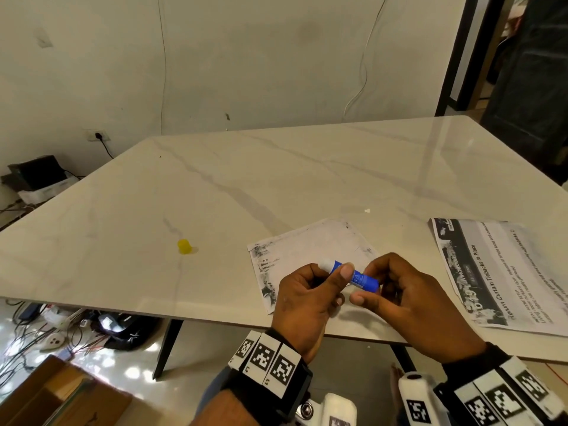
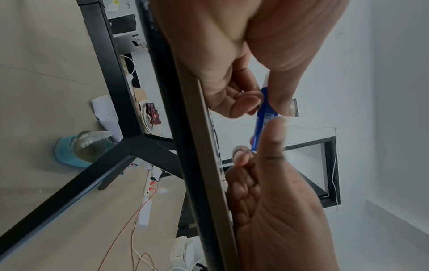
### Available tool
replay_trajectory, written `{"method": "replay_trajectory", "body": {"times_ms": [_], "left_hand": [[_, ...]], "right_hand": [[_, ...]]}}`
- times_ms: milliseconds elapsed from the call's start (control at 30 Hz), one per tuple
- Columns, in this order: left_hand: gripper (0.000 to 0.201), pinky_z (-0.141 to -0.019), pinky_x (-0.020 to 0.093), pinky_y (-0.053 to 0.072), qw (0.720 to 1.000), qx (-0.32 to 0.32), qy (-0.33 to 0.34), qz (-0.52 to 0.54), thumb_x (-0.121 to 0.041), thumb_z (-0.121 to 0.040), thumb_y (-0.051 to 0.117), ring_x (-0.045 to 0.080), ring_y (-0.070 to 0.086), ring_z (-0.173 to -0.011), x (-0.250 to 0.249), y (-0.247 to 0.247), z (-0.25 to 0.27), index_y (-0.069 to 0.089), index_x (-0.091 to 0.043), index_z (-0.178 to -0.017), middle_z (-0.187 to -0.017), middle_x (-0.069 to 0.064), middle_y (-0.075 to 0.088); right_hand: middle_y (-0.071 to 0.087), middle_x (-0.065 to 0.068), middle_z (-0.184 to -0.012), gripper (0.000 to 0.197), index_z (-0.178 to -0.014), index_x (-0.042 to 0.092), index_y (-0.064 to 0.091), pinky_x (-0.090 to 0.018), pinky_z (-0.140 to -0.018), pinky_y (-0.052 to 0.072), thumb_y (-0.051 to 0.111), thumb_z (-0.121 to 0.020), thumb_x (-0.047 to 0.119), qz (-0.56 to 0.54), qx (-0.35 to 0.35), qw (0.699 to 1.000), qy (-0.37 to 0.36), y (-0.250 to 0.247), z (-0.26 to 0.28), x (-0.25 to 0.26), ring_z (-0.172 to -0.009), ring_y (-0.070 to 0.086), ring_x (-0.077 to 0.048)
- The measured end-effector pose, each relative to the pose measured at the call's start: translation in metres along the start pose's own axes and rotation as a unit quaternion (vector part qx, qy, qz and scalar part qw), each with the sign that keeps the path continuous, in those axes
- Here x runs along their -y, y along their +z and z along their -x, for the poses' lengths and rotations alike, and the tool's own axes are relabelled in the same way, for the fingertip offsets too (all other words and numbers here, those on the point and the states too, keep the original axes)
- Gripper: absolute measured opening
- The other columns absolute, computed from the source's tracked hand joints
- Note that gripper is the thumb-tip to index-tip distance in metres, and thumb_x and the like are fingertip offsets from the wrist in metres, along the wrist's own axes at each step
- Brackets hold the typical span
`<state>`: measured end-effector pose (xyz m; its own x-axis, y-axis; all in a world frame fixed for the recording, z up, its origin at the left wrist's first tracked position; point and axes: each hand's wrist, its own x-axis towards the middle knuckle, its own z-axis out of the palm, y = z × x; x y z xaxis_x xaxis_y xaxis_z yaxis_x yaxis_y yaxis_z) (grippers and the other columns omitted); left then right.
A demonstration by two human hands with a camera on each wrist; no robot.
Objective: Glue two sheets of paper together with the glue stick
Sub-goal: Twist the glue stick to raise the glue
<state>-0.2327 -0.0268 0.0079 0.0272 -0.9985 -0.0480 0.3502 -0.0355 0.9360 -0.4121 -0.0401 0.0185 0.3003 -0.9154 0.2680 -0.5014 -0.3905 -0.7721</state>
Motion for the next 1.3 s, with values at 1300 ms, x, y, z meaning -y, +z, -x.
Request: {"method": "replay_trajectory", "body": {"times_ms": [1300], "left_hand": [[0.038, -0.066, 0.033, 0.056, 0.989, 0.030, 0.097, -0.104, -0.029, -0.084, 0.072, 0.019, 0.067, -0.076, -0.027, 0.015, 0.025, 0.063, -0.022, -0.121, -0.097, 0.014, 0.074]], "right_hand": [[0.061, -0.011, -0.059, 0.035, -0.090, 0.032, 0.066, -0.035, -0.055, 0.049, 0.039, -0.097, 0.053, -0.082, -0.101, 0.990, 0.057, -0.007, -0.001, 0.001, -0.049, 0.054, -0.019]]}}
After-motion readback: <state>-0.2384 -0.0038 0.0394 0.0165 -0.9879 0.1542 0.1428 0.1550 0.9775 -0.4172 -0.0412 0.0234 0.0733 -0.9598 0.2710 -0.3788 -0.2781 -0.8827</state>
